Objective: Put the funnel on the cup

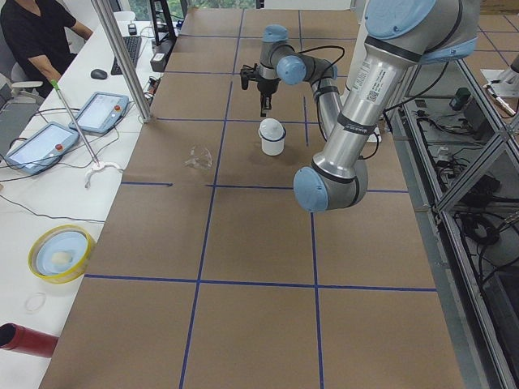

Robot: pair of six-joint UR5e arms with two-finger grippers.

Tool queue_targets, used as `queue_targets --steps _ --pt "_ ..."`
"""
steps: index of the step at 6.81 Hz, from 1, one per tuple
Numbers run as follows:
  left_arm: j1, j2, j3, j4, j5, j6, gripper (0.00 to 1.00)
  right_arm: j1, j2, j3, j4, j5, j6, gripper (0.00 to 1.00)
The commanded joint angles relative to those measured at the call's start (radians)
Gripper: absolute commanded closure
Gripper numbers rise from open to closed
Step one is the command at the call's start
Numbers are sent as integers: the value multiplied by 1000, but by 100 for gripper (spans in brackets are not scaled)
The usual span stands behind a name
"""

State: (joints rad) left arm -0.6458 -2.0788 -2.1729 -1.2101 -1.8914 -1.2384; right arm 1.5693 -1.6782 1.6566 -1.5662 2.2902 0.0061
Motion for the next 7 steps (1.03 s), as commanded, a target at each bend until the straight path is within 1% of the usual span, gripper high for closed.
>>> queue_targets --steps 1,5,6,7 --pt "0 0 -1 -2 0 1 100 0 0 0 0 0 0 0" --pt "0 -1 -1 -2 0 1 100 0 0 -1 0 0 0 0" --pt "0 -1 5 -3 -2 -1 57 0 0 0 0 0 0 0" --pt "2 -3 18 -9 0 -4 1 0 0 0 0 0 0 0"
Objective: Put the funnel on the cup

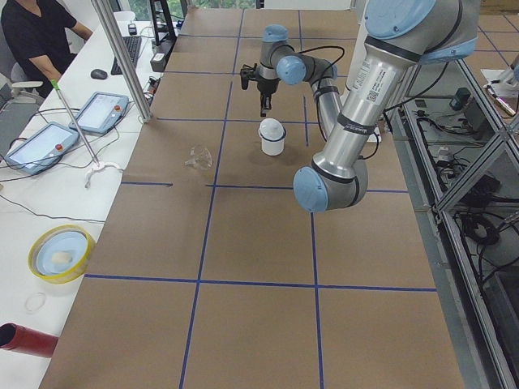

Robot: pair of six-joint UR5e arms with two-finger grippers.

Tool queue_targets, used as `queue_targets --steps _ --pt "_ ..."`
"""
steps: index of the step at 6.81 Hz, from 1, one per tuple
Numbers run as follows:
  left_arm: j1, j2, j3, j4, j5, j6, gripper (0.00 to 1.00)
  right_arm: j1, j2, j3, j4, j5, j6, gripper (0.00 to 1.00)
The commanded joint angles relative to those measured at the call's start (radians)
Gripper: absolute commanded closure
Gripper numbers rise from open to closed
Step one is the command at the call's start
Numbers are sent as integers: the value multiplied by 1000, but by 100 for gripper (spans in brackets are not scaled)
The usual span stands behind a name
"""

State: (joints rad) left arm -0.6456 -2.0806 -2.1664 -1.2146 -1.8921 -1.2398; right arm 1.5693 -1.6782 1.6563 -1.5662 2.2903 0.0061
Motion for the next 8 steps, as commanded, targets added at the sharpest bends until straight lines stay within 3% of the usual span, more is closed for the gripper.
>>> queue_targets --steps 1,3,5,8 --pt "1 -1 14 -6 -1 -3 0 0 0 0 0 0 0 0" --pt "1 2 52 -49 1 -1 0 0 0 0 0 0 0 0" --pt "17 22 147 -184 -19 -4 0 0 0 0 0 0 0 0" --pt "20 25 157 -207 -59 -4 0 0 0 0 0 0 0 0"
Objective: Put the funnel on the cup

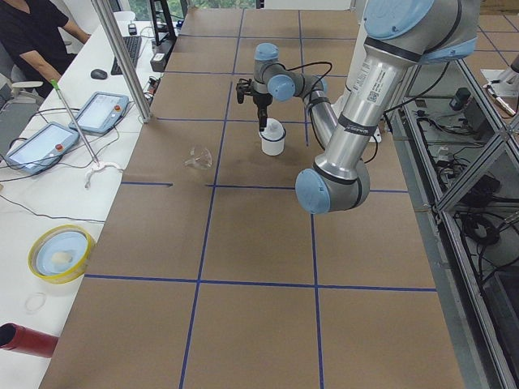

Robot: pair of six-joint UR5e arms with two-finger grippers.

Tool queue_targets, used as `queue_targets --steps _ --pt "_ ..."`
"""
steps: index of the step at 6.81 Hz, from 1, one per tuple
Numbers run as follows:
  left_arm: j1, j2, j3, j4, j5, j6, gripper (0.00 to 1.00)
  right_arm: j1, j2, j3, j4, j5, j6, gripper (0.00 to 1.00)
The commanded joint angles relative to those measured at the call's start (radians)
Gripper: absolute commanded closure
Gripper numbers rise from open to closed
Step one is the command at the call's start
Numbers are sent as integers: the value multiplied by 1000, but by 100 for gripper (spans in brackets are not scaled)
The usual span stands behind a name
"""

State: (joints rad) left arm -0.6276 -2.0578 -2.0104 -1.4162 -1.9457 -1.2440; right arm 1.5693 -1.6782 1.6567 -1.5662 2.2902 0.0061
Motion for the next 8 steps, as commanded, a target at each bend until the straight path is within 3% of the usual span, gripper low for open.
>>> queue_targets --steps 1,8 --pt "3 2 4 -6 -6 0 0 0 0 0 0 0 0 0" --pt "75 13 -8 -26 -61 -3 0 0 0 0 0 0 0 0"
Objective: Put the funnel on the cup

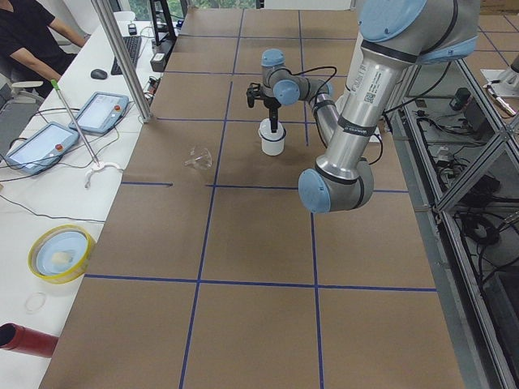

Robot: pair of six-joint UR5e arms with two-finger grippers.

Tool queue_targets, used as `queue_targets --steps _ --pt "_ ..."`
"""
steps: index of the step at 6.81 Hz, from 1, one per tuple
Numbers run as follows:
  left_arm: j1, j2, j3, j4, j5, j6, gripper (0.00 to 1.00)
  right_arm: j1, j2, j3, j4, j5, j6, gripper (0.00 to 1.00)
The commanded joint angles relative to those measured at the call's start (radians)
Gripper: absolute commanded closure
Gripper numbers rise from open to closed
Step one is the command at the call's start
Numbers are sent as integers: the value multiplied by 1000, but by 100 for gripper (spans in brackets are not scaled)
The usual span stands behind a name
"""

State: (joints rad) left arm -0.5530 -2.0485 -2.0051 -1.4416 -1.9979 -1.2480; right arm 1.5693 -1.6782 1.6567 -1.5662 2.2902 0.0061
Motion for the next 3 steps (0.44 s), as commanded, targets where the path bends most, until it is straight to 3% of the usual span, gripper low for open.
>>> queue_targets --steps 1,3 --pt "-1 46 -35 -46 -47 -8 0 0 0 0 0 0 0 0" --pt "-2 172 -75 -269 -55 -225 0 0 0 0 0 0 0 0"
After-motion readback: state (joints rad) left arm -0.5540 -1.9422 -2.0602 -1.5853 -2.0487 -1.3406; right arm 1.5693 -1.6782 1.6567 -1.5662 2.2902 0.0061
